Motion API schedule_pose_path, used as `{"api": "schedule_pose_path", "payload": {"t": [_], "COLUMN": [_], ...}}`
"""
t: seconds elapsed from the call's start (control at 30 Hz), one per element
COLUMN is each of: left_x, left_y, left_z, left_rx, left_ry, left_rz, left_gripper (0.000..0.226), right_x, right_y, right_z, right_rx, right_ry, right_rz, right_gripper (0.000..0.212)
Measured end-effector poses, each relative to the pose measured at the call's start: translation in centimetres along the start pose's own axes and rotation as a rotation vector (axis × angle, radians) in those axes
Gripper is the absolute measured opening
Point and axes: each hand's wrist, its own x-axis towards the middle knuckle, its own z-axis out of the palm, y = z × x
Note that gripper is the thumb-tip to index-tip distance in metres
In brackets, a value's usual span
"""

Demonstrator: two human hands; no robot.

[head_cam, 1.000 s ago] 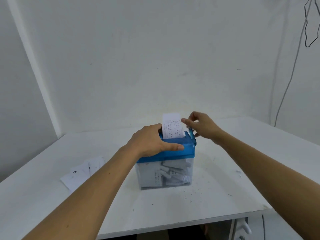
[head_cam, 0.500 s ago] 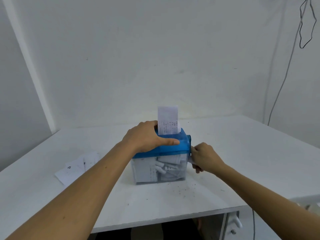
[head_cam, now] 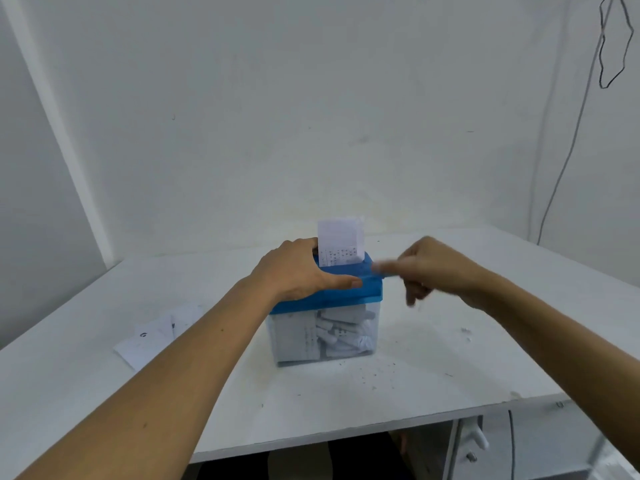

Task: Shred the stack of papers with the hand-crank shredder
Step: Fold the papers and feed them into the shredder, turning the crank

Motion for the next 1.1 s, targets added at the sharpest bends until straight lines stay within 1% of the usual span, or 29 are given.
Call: {"api": "schedule_pose_path", "payload": {"t": [0.13, 0.23, 0.27, 0.33, 0.4, 0.47, 0.53, 0.6, 0.67, 0.8, 0.87, 0.9, 0.97, 1.0, 1.03, 1.1], "left_x": [0.0, -0.1, 0.0, 0.0, 0.1, 0.1, 0.1, 0.1, 0.2, 0.2, 0.0, -0.1, -0.1, 0.0, 0.0, 0.1], "left_y": [0.0, 0.0, -0.1, 0.0, 0.0, -0.1, -0.2, -0.3, -0.4, 0.0, 0.1, 0.1, 0.2, 0.3, 0.3, 0.3], "left_z": [-0.1, 0.0, 0.1, 0.2, 0.2, 0.1, 0.1, 0.5, 0.7, 0.8, 0.7, 0.6, 0.6, 0.6, 0.6, 0.6], "left_rx": [-0.003, -0.006, -0.005, -0.006, -0.002, -0.005, -0.008, 0.009, 0.067, 0.113, 0.105, 0.103, 0.109, 0.111, 0.114, 0.120], "left_ry": [0.024, 0.028, 0.027, 0.032, 0.031, 0.037, 0.042, 0.062, 0.092, 0.105, 0.106, 0.105, 0.104, 0.103, 0.099, 0.091], "left_rz": [0.008, 0.002, 0.000, -0.007, -0.007, -0.001, -0.006, -0.019, -0.026, -0.038, -0.040, -0.040, -0.039, -0.041, -0.044, -0.047], "left_gripper": [0.085, 0.086, 0.086, 0.086, 0.085, 0.085, 0.083, 0.084, 0.086, 0.078, 0.077, 0.077, 0.076, 0.077, 0.077, 0.078], "right_x": [2.7, 4.9, 5.6, 7.0, 8.4, 9.8, 11.0, 11.3, 10.8, 8.1, 6.4, 5.6, 4.0, 3.2, 2.6, 1.3], "right_y": [-1.7, -2.0, -2.1, -2.0, -2.0, -1.8, -0.4, 1.8, 3.4, 4.3, 4.3, 4.4, 4.5, 4.3, 4.3, 3.8], "right_z": [-0.7, -1.1, -1.1, -0.9, -0.4, 0.3, 1.9, 4.1, 5.9, 6.6, 6.8, 6.8, 6.4, 6.0, 5.6, 4.5], "right_rx": [-0.020, -0.044, -0.051, -0.039, -0.039, -0.089, -0.172, -0.232, -0.186, -0.259, -0.277, -0.257, -0.074, 0.009, 0.039, 0.059], "right_ry": [0.233, 0.372, 0.414, 0.513, 0.561, 0.538, 0.451, 0.309, 0.204, 0.109, 0.064, 0.053, 0.072, 0.088, 0.080, 0.043], "right_rz": [-0.021, -0.096, -0.120, -0.145, -0.129, -0.062, 0.045, 0.168, 0.219, 0.200, 0.164, 0.145, 0.164, 0.185, 0.187, 0.137], "right_gripper": [0.048, 0.034, 0.033, 0.042, 0.051, 0.054, 0.056, 0.044, 0.033, 0.021, 0.020, 0.020, 0.021, 0.024, 0.026, 0.022]}}
